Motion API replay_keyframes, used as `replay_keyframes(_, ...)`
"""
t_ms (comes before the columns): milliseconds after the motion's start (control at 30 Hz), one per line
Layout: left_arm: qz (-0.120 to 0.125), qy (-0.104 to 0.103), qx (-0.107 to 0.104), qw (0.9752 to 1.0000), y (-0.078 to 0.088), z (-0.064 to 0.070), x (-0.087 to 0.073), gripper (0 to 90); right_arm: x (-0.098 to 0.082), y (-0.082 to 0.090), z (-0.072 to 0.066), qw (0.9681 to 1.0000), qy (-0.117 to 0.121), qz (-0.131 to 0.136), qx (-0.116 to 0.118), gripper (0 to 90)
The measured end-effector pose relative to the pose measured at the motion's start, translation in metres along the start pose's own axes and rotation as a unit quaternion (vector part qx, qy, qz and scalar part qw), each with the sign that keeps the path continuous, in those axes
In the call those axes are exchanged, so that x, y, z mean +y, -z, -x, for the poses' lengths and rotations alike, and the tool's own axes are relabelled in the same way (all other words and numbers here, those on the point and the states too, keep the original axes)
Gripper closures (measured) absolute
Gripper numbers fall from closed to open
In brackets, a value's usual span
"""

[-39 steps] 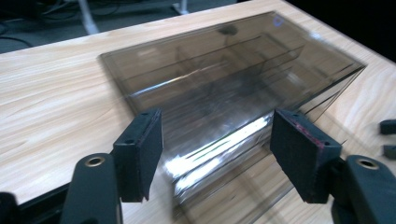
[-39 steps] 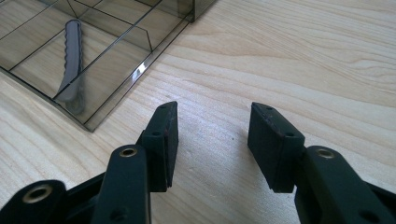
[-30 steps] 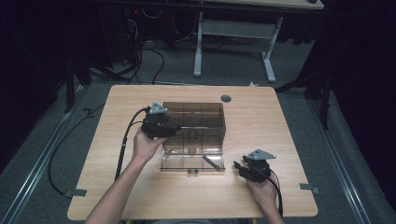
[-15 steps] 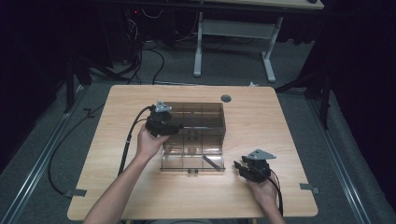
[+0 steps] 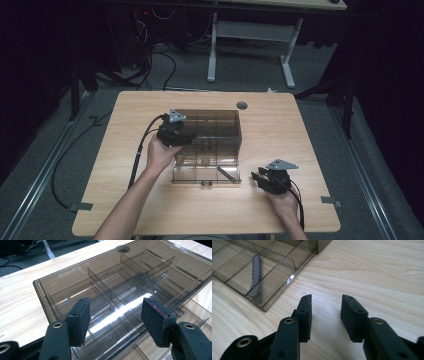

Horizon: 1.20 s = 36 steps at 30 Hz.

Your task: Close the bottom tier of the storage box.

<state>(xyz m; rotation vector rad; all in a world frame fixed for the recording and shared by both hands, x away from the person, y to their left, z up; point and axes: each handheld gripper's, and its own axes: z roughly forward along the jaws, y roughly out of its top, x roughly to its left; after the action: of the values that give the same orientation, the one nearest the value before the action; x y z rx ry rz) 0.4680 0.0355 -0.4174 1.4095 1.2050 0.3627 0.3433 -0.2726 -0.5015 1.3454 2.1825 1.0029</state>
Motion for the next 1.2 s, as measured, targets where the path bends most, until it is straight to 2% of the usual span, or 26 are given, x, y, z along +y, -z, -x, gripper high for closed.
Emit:
replay_keyframes(133,-0.006,-0.001,0.003,1.0000,-0.001,0.001,0.001,41.1,0.000,0.002,0.000,1.0000,0.000,-0.005,-0.007,64.7)
replay_keyframes(167,-0.005,-0.002,0.005,1.0000,-0.001,0.001,0.001,41.2,0.000,0.004,0.002,0.9999,-0.009,-0.002,0.004,66.8)
replay_keyframes(333,-0.004,0.000,0.004,1.0000,-0.001,0.000,0.001,42.2,0.001,0.015,0.001,0.9996,-0.016,0.020,0.015,67.9)
replay_keyframes(367,-0.004,-0.001,0.006,1.0000,-0.001,0.001,0.001,42.7,0.002,0.020,-0.001,0.9993,-0.011,0.031,0.018,68.3)
replay_keyframes(467,-0.003,0.000,0.006,1.0000,-0.001,0.000,0.001,42.8,0.002,0.022,-0.004,0.9992,-0.001,0.035,0.022,68.4)
replay_keyframes(500,0.000,0.004,0.006,1.0000,0.000,0.000,0.001,44.2,0.003,0.022,-0.006,0.9991,-0.003,0.031,0.030,69.0)
replay_keyframes(733,0.009,0.003,0.005,0.9999,0.001,-0.001,0.000,45.1,0.005,0.021,-0.011,0.9989,-0.006,0.025,0.040,68.1)
replay_keyframes(767,0.007,0.003,0.006,1.0000,0.000,-0.001,0.000,45.1,0.005,0.021,-0.012,0.9987,-0.006,0.022,0.044,68.2)
replay_keyframes(800,0.002,0.001,0.006,1.0000,0.000,-0.001,0.001,45.2,0.004,0.022,-0.012,0.9978,-0.008,0.027,0.060,70.1)
replay_keyframes(867,0.000,0.003,0.006,1.0000,0.000,-0.001,0.002,45.2,0.004,0.022,-0.012,0.9975,-0.012,0.026,0.065,71.5)
replay_keyframes(1100,-0.003,0.003,0.011,0.9999,-0.001,0.000,0.002,45.3,0.006,0.027,-0.023,0.9968,0.010,0.025,0.075,76.0)
replay_keyframes(1200,-0.013,0.001,0.016,0.9998,-0.002,0.002,0.004,45.3,0.012,0.026,-0.028,0.9971,0.019,0.014,0.072,75.8)
